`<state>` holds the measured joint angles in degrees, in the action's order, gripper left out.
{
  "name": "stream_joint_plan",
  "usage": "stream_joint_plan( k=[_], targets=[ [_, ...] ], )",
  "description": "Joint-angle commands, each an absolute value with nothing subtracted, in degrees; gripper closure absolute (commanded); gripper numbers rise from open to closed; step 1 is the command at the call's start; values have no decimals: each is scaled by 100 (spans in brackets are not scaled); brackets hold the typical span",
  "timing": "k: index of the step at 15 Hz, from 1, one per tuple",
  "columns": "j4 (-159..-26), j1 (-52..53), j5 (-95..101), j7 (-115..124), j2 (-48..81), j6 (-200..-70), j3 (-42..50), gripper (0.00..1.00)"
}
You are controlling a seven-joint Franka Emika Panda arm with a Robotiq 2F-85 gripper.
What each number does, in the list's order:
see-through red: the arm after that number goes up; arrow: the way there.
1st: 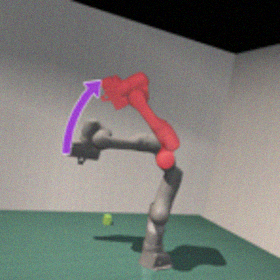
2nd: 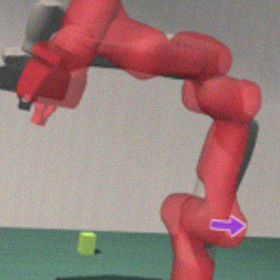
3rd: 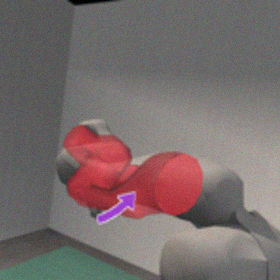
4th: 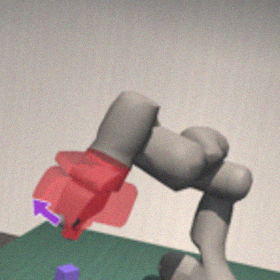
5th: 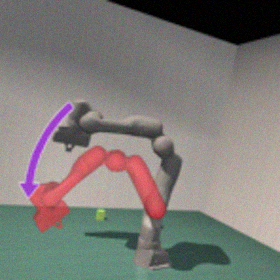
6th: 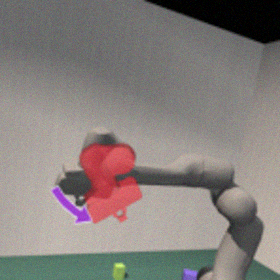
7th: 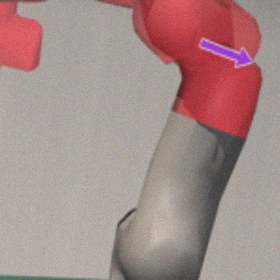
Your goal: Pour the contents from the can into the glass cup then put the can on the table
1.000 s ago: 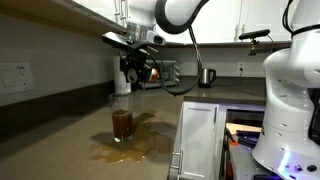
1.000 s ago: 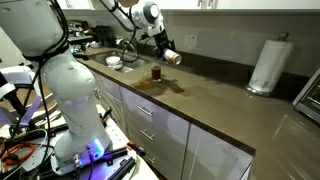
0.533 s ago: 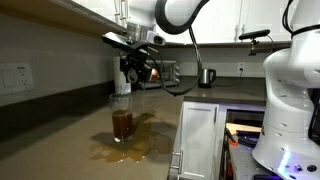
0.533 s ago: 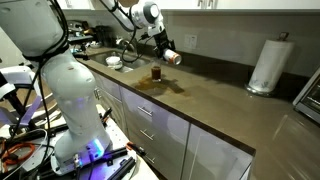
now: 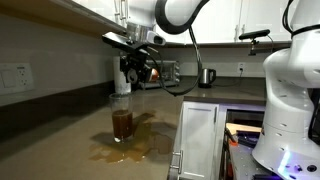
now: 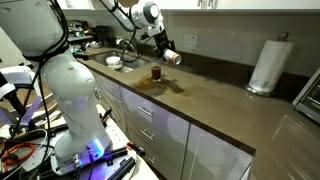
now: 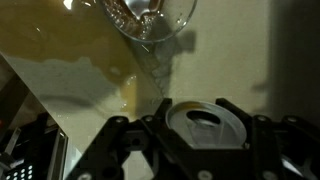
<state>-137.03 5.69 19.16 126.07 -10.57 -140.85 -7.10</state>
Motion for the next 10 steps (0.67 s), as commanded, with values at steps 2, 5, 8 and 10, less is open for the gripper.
stream_joint_plan(
  k=[2,5,8,10],
  targets=[
    [-13869,400,1576,12557,-1220,-14392,-722,75],
    [-13724,371,1637,12567,-1083,-14216,-800,50],
    [-13724,371,1640,12569,-1067,-14214,-827,50],
    [-13724,371,1641,12569,-1065,-14214,-830,75]
  ],
)
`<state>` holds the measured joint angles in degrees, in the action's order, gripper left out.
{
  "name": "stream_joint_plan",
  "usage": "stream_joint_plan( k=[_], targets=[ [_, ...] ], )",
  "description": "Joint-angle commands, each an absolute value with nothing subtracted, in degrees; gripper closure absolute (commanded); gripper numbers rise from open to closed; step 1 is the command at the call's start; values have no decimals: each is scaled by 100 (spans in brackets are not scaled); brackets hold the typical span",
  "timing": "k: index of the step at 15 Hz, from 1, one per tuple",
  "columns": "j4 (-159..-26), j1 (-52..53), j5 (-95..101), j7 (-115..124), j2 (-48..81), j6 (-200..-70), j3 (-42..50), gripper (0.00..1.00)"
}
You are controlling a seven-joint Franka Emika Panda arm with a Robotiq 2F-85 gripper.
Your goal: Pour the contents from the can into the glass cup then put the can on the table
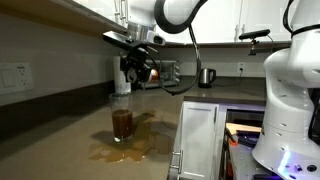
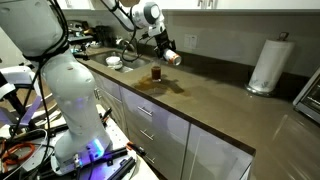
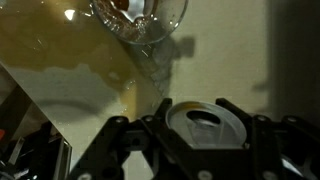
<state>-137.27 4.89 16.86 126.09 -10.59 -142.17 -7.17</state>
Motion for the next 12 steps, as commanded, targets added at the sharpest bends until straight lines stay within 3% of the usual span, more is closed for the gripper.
stream_joint_plan(
  k=[1,12],
  targets=[
    [-13807,359,1563,12547,-1132,-14370,-782,75],
    [-14908,-202,1097,12477,-1699,-16355,-452,75]
  ],
)
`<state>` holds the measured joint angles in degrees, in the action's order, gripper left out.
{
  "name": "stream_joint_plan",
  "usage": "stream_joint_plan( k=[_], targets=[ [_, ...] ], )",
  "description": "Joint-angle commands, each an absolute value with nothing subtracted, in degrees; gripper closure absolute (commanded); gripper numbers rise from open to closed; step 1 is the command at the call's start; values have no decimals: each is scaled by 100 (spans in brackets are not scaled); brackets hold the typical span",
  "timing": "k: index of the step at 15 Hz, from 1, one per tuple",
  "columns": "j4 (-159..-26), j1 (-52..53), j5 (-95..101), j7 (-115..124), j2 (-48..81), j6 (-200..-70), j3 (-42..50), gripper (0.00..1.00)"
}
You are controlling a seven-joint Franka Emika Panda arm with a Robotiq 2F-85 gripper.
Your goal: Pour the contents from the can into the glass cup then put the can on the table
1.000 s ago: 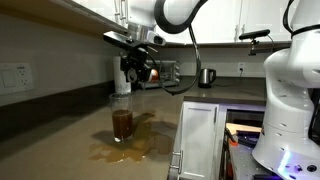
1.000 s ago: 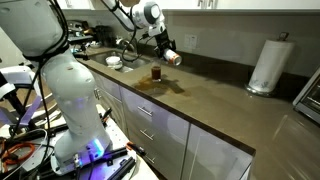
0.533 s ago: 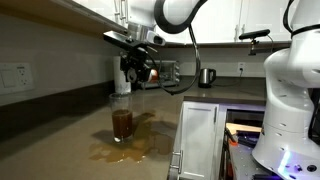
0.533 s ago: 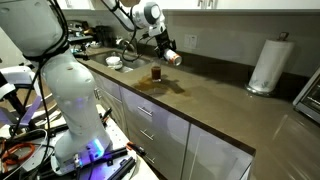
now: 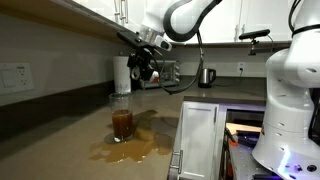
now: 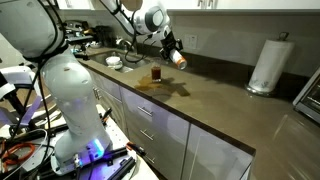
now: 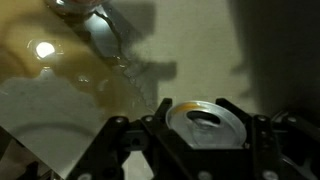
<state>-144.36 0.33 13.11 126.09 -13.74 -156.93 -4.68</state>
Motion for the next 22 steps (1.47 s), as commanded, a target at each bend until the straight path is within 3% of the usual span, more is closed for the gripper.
stream_joint_plan(
  k=[1,7,9,10,13,22],
  targets=[
    [-15034,-294,1061,12448,-1748,-16618,-431,75],
    [-15634,105,-65,11862,-1780,-18230,198,75],
    [-15757,1047,-254,11824,-1817,-18554,1064,75],
    [-15576,332,-472,11593,-1663,-18276,341,50],
    [-15649,967,-42,12010,-1685,-18422,1012,50],
    [-15651,990,-48,12010,-1704,-18422,1041,50]
  ],
)
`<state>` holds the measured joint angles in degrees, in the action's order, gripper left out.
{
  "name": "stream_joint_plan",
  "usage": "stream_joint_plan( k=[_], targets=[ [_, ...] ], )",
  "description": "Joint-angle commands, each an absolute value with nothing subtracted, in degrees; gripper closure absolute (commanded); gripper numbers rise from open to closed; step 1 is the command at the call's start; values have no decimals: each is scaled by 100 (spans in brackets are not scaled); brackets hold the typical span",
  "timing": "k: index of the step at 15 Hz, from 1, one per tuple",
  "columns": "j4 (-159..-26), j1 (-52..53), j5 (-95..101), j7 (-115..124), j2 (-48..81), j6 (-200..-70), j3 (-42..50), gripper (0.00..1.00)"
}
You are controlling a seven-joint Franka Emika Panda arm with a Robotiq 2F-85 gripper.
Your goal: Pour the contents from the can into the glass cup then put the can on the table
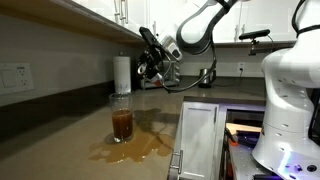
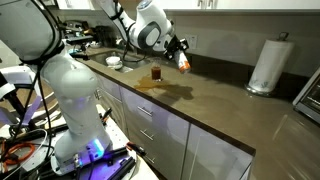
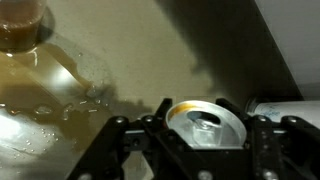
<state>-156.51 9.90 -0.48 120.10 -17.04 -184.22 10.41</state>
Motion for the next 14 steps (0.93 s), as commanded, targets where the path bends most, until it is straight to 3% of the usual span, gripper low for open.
stream_joint_plan(
  k=[1,2,3,14],
  targets=[
    [-15651,990,-48,12010,-1704,-18422,1041,50],
    [-15651,990,-48,12010,-1704,-18422,1041,50],
    [-15651,990,-48,12010,-1704,-18422,1042,75],
    [-15925,3995,-102,11664,-2936,-18747,4397,75]
  ],
)
